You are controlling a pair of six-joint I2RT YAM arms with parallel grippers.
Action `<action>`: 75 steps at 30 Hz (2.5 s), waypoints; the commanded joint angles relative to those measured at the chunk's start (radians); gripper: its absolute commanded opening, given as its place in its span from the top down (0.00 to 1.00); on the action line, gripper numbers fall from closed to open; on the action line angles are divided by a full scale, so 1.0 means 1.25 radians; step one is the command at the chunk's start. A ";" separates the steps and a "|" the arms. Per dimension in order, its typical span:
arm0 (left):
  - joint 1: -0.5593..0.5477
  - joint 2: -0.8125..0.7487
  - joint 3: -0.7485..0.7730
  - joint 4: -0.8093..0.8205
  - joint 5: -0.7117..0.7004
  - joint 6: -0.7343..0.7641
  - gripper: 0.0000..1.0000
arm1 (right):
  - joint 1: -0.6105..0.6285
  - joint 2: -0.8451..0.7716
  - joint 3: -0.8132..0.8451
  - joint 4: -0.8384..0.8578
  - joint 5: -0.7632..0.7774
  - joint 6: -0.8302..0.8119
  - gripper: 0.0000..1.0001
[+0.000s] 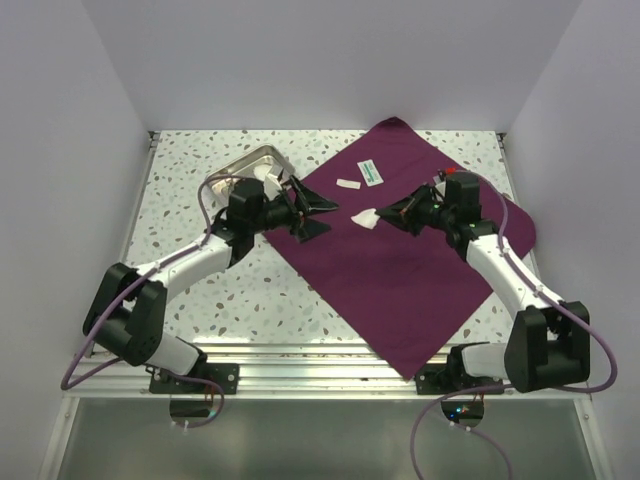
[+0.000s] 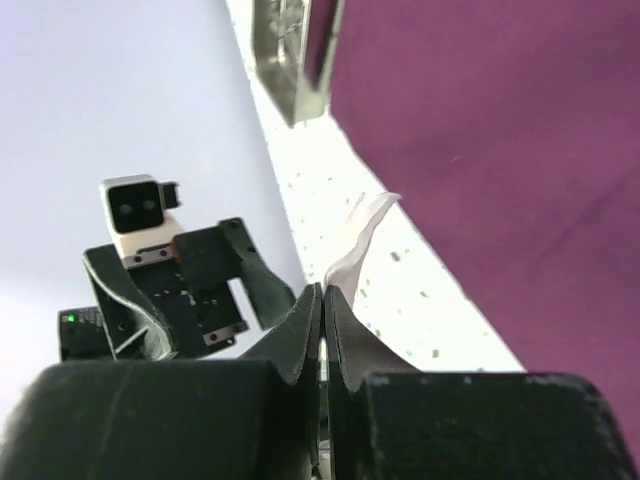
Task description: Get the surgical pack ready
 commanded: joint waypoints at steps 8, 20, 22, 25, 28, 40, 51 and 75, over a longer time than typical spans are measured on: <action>-0.080 -0.007 0.008 0.038 -0.117 -0.171 0.21 | 0.090 -0.084 -0.004 0.095 0.070 0.166 1.00; -0.120 0.044 -0.011 0.120 -0.149 -0.276 0.25 | 0.159 -0.071 -0.033 0.161 0.079 0.230 1.00; -0.118 0.048 -0.016 0.132 -0.159 -0.289 0.28 | 0.165 -0.067 -0.034 0.167 0.078 0.231 1.00; -0.118 0.056 -0.028 0.176 -0.163 -0.310 0.37 | 0.172 -0.063 -0.037 0.160 0.078 0.226 1.00; -0.115 0.067 -0.045 0.206 -0.164 -0.325 0.54 | 0.173 -0.056 -0.045 0.159 0.073 0.223 1.00; 0.050 0.110 0.021 0.091 -0.044 0.015 1.00 | 0.173 0.089 0.221 -0.244 0.096 -0.071 0.55; 0.239 0.359 0.364 -0.121 0.202 0.613 1.00 | 0.121 0.209 0.369 -0.389 0.066 -0.280 0.52; 0.428 0.658 0.673 -0.474 0.144 0.847 0.98 | 0.005 0.327 0.383 -0.405 0.019 -0.369 0.52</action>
